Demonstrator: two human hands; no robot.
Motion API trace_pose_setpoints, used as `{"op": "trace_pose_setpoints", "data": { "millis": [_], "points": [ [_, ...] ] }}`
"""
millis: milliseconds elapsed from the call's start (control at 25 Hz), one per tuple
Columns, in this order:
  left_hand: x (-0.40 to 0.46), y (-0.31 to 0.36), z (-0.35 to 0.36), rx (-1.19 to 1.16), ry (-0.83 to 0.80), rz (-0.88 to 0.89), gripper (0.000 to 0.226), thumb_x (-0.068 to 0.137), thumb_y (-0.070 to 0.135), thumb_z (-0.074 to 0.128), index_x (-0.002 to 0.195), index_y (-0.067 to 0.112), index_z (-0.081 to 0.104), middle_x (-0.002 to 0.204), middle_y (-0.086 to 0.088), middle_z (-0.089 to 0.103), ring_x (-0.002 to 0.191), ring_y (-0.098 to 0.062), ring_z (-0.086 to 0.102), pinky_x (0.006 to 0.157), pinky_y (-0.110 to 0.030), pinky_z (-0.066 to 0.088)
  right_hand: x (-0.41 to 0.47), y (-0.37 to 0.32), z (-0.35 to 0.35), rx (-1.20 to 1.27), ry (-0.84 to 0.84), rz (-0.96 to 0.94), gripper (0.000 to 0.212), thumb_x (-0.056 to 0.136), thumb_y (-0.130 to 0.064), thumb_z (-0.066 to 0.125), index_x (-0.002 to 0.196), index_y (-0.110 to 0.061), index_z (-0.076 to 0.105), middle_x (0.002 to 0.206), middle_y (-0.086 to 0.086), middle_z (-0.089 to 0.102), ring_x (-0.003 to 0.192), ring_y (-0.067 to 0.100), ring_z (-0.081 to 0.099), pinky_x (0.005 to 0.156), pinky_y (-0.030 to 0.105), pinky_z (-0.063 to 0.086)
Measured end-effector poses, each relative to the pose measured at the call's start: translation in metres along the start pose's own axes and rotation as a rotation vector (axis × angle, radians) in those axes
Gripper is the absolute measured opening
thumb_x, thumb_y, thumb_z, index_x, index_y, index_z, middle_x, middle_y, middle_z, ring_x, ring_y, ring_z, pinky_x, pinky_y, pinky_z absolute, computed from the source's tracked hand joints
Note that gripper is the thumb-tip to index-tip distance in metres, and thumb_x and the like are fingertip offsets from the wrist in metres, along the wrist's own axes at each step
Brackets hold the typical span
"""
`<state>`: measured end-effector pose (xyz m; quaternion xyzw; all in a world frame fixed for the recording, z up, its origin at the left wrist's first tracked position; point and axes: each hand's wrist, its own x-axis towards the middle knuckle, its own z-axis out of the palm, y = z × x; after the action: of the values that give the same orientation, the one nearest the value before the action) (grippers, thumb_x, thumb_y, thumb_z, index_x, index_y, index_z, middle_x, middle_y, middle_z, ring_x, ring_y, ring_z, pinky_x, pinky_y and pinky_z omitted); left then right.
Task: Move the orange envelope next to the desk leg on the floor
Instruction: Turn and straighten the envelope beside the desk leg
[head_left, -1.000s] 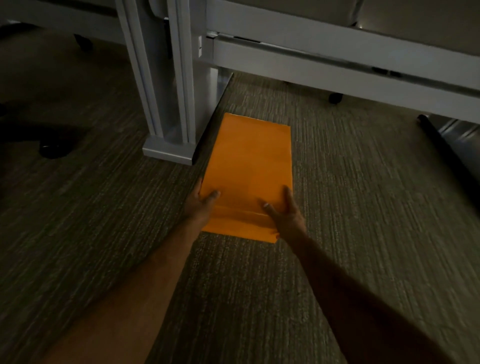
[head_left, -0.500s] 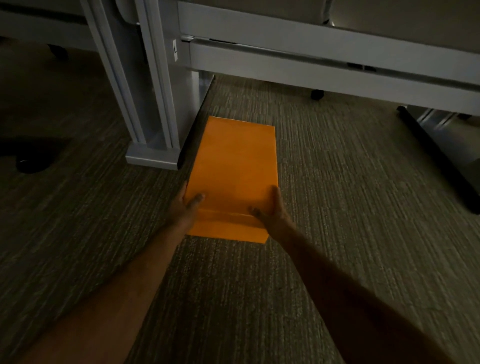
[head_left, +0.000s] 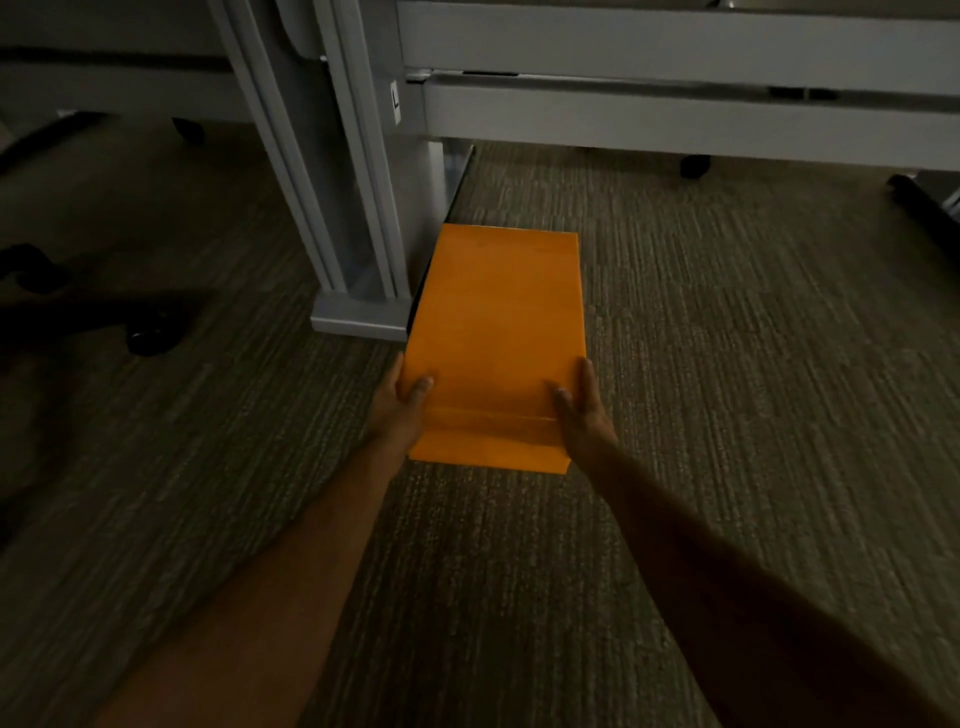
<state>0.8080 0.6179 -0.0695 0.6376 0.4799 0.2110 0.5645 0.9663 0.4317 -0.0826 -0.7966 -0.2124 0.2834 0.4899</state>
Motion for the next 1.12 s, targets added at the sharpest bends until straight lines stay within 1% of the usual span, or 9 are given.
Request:
{"op": "trace_pose_setpoints", "data": {
  "millis": [80,200,320,600,720,840,920,1040,1120],
  "points": [
    [-0.005,0.001,-0.002,0.031,-0.012,0.029,0.072,0.098,0.037,0.060,0.159,0.032,0.021,0.158,-0.008,0.040,0.139,-0.031,0.045,0.108,-0.042,0.040,0.000,-0.001,-0.004,0.041,-0.070,0.084,0.109,0.074,-0.070,0.069,0.148,-0.058,-0.011,0.167,0.006,0.016,0.138,0.041,0.042,0.102,0.066,0.045],
    [0.011,-0.002,-0.027,0.145,0.032,0.050,0.075,0.098,0.039,0.059,0.158,0.038,0.015,0.158,-0.009,0.040,0.139,-0.035,0.045,0.109,-0.047,0.039,0.004,-0.008,0.017,0.005,-0.183,0.127,0.127,0.074,-0.043,0.083,0.147,-0.055,-0.021,0.166,0.008,0.013,0.136,0.045,0.043,0.096,0.067,0.049],
    [0.040,-0.011,-0.065,0.147,0.019,0.018,0.066,0.096,0.041,0.061,0.153,0.044,0.029,0.156,-0.008,0.043,0.135,-0.035,0.049,0.108,-0.051,0.044,0.004,-0.008,0.053,-0.026,-0.224,0.035,0.131,0.077,-0.025,0.082,0.148,-0.051,-0.025,0.164,0.015,0.015,0.135,0.043,0.042,0.097,0.064,0.049],
    [0.043,-0.015,-0.064,0.149,-0.016,0.059,0.061,0.096,0.053,0.054,0.150,0.055,0.025,0.161,-0.003,0.037,0.139,-0.033,0.045,0.112,-0.055,0.039,0.014,-0.002,0.043,-0.176,-0.206,-0.010,0.135,0.066,-0.047,0.085,0.142,-0.060,-0.025,0.160,0.011,0.026,0.130,0.046,0.048,0.097,0.064,0.049],
    [0.044,-0.005,-0.056,0.248,-0.016,0.074,0.063,0.098,0.056,0.047,0.154,0.050,0.020,0.162,-0.004,0.034,0.140,-0.034,0.043,0.114,-0.052,0.036,0.021,-0.011,0.033,-0.163,-0.253,-0.034,0.136,0.074,-0.020,0.086,0.152,-0.037,-0.023,0.164,0.012,0.014,0.139,0.043,0.036,0.105,0.054,0.044],
    [0.052,-0.010,-0.050,0.297,-0.024,0.130,0.074,0.083,0.083,0.035,0.150,0.060,0.014,0.163,0.000,0.034,0.142,-0.032,0.040,0.116,-0.055,0.033,0.035,-0.016,0.026,-0.089,-0.269,0.014,0.135,0.073,-0.004,0.084,0.154,-0.036,-0.019,0.163,0.014,0.006,0.141,0.044,0.028,0.107,0.060,0.040],
    [0.063,-0.024,-0.054,0.374,-0.010,0.183,0.081,0.074,0.093,0.029,0.148,0.063,0.012,0.163,-0.001,0.033,0.143,-0.032,0.039,0.116,-0.056,0.032,0.032,-0.022,0.026,-0.109,-0.252,0.066,0.138,0.068,-0.017,0.089,0.151,-0.046,-0.018,0.162,0.019,0.012,0.136,0.046,0.036,0.103,0.063,0.044],
    [0.044,-0.001,-0.049,0.751,0.033,0.303,0.061,0.101,0.056,0.036,0.157,0.037,0.021,0.168,-0.005,0.014,0.152,-0.036,0.019,0.122,-0.055,0.021,0.027,-0.030,0.026,-0.328,-0.232,0.044,0.141,0.063,-0.040,0.089,0.150,-0.047,-0.022,0.161,0.022,0.022,0.127,0.045,0.049,0.095,0.053,0.050],
    [0.043,0.012,-0.047,0.922,-0.042,0.431,0.053,0.106,0.032,0.035,0.157,0.024,0.023,0.169,0.000,0.007,0.155,-0.032,0.010,0.124,-0.048,0.015,0.027,-0.038,0.025,-0.537,-0.178,0.003,0.136,0.067,-0.045,0.086,0.153,-0.039,-0.020,0.167,0.013,0.006,0.147,0.049,0.021,0.109,0.062,0.038]
  ]
}}
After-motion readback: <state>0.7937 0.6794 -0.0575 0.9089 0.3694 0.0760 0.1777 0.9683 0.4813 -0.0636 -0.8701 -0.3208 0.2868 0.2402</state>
